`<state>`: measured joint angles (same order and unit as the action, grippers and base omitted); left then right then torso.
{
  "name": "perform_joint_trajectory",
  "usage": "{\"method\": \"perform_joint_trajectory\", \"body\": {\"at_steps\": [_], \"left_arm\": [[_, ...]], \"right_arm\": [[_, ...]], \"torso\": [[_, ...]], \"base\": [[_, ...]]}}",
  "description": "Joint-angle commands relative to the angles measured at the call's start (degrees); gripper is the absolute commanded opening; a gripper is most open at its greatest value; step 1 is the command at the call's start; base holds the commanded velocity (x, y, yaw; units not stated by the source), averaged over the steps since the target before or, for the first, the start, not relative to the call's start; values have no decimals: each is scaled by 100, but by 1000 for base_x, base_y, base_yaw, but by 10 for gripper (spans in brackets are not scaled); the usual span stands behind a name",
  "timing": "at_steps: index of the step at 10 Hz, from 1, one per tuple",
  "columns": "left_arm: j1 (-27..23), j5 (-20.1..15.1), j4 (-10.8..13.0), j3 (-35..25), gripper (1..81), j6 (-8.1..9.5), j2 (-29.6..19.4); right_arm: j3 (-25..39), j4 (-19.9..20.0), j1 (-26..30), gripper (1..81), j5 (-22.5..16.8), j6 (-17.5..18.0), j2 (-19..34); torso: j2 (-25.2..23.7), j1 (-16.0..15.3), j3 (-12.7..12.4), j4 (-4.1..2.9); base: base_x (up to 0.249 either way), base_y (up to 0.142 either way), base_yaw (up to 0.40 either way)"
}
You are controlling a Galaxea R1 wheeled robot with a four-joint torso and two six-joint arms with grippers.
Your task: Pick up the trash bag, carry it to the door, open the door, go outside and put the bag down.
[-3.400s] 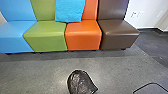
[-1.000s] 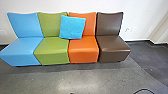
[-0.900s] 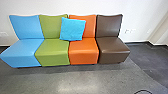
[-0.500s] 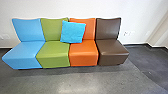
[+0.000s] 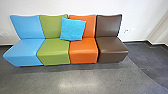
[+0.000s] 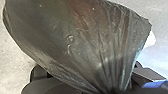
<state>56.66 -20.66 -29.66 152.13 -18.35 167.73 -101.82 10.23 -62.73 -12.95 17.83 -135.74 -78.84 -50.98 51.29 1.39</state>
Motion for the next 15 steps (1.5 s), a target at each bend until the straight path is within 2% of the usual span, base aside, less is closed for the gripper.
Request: {"method": "perform_joint_trajectory", "body": {"at_steps": [1, 5, 11, 13, 14, 15], "left_arm": [[-151, -456, -57, -51, 10, -178, -81], [25, -439, -57, -60, 10, -274, -64], [244, -368, -49, -25, 10, -389, -2], [429, -351, -49, -8, 10, -520, 68], [543, -245, -49, -7, 10, -530, 94], [675, 17, -40, -7, 10, -608, 103]], "right_arm": [[-162, 14, -130, 811, -147, -34, -105], [-373, -99, -376, 811, -24, -43, -403], [-733, -267, -666, 811, 99, -43, -693], [-1040, -311, -789, 811, 178, -70, -869], [-1146, -311, -816, 811, 178, -78, -940], [-1234, -311, -825, 811, 178, -78, -1010]], "torso": [[560, 358, 0, 0], [1316, 845, -602, 0], [2496, 1621, -1688, 0], [2924, 1905, -2081, 0], [3104, 2023, -2245, 0], [3333, 2176, -2458, 0]], "base": [[0, 0, 0], [0, 0, 0], [0, 0, 0], [0, 0, 0], [0, 0, 0], [0, 0, 0]]}}
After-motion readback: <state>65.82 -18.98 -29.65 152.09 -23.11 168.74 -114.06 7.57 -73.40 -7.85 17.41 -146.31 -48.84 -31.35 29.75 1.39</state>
